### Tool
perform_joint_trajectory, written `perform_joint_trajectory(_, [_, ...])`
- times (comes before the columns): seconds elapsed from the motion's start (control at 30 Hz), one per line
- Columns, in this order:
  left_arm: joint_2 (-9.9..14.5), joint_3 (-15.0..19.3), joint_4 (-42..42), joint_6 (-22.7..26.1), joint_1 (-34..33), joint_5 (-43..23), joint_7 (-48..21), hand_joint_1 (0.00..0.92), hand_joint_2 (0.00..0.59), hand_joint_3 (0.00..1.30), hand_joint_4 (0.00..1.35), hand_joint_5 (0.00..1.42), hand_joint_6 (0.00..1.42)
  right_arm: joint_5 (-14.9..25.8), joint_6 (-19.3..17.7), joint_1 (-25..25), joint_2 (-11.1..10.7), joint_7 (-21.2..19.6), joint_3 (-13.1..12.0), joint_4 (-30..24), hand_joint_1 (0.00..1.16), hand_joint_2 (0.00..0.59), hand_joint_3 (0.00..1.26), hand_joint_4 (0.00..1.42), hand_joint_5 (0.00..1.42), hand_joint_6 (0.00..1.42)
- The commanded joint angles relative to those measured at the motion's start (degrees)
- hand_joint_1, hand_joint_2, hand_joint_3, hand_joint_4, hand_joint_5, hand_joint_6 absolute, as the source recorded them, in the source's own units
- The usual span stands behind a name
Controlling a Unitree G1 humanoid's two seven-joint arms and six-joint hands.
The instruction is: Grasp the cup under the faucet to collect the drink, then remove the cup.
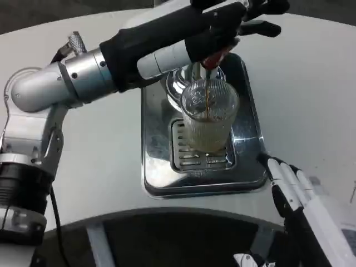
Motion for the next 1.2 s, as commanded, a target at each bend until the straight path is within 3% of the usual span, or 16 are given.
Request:
perform_joint_trajectory(0.03, [1.46,-1.64,1.51,-1.43,1.34,2.38,-2.77,0.0,0.005,0.03,0.0,0.1,0.0,2.83,1.92,-3.14,0.07,-1.07,-1.57,2.35,0.61,0.309,0.0,0.0,0.0,0.0])
perform_joint_trajectory(0.73, [4.1,-2.92,1.71,-4.96,2.69,3.47,-2.82,0.0,0.004,0.04,0.0,0.11,0.0,12.93,9.03,-19.92,-0.8,-8.28,-3.71,17.57,0.61,0.233,0.0,0.0,0.0,0.0])
perform_joint_trajectory(1.2, [5.09,-3.25,1.38,-5.09,3.47,3.0,-2.55,0.0,0.004,0.04,0.0,0.11,0.0,18.66,12.44,-31.48,-2.6,-12.77,-3.73,28.07,0.61,0.229,0.0,0.0,0.0,0.0])
